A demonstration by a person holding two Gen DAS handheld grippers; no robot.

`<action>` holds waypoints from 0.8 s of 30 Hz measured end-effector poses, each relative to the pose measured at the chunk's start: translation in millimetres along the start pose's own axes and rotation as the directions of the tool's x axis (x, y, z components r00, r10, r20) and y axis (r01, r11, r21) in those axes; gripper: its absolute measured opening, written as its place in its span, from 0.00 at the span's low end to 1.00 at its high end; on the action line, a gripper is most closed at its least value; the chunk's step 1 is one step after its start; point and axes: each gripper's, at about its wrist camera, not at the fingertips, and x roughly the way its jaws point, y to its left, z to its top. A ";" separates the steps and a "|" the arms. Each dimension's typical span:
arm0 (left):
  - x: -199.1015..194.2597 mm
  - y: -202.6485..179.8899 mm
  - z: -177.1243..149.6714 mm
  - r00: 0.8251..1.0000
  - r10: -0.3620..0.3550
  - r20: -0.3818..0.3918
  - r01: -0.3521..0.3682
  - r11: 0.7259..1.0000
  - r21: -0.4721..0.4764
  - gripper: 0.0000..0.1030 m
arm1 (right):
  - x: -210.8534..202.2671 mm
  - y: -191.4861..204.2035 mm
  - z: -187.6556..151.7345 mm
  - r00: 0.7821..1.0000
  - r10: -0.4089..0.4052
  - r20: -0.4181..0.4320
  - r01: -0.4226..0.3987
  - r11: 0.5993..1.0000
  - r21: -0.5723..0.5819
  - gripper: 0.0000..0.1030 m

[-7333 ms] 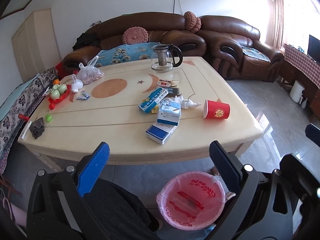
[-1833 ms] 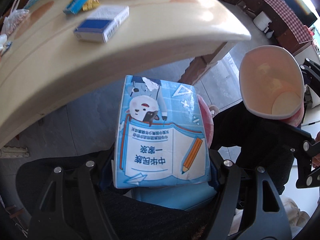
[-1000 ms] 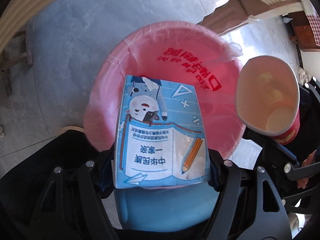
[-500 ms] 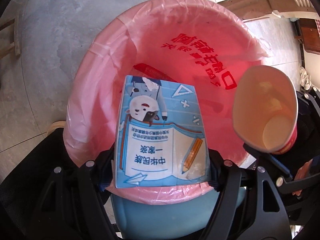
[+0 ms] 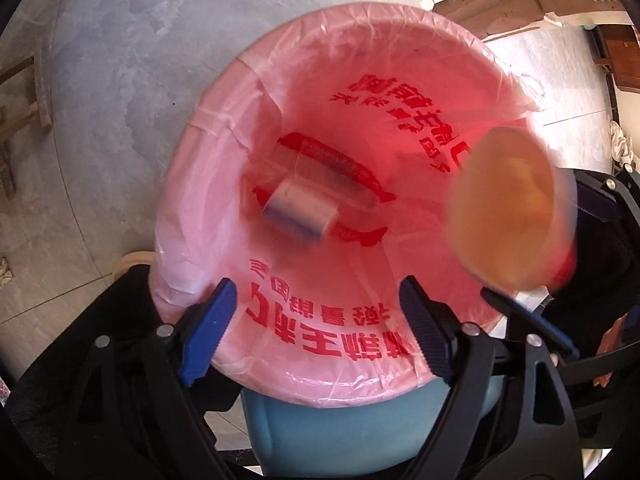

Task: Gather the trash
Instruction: 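Open the left tool and right tool, dropping both items into the bin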

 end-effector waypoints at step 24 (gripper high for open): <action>-26.7 -4.4 -18.8 0.988 0.106 0.112 -0.107 0.994 0.007 0.81 | -27.4 12.1 -5.6 0.999 -0.021 0.044 0.022 1.000 -0.009 0.75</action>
